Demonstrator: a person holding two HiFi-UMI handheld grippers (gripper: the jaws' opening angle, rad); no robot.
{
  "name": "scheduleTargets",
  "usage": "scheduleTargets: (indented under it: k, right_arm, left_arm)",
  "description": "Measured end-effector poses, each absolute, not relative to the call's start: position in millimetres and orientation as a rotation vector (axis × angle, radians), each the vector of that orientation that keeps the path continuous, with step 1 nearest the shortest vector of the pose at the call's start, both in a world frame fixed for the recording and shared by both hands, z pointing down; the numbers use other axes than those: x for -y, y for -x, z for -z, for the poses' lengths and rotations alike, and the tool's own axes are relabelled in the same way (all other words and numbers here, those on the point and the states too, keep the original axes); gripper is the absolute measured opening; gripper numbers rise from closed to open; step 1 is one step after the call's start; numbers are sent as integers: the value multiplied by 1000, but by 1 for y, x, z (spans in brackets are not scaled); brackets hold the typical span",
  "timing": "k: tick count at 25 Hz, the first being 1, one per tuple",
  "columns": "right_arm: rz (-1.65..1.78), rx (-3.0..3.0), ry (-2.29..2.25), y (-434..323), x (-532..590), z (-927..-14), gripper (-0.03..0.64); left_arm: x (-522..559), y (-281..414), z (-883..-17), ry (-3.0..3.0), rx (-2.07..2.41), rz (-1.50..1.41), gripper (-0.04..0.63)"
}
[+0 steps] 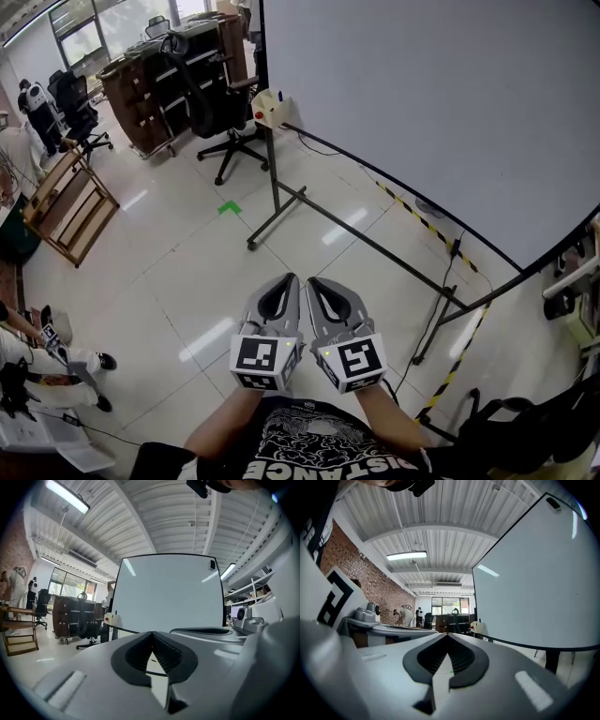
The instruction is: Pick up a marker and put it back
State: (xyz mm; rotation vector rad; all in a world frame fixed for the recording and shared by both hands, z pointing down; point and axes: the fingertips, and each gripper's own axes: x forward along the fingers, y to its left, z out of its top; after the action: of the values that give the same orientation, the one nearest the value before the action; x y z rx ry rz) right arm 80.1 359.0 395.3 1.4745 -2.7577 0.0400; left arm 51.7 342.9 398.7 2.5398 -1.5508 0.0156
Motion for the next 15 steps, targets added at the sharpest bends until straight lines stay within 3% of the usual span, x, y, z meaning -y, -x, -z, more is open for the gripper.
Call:
scheduleTargets:
  k: [15]
  right_arm:
    - [-40,2691,-1526,0,-217,-383,-5]
  left_arm:
    - [-195,29,-391,-2577,1498,27,5]
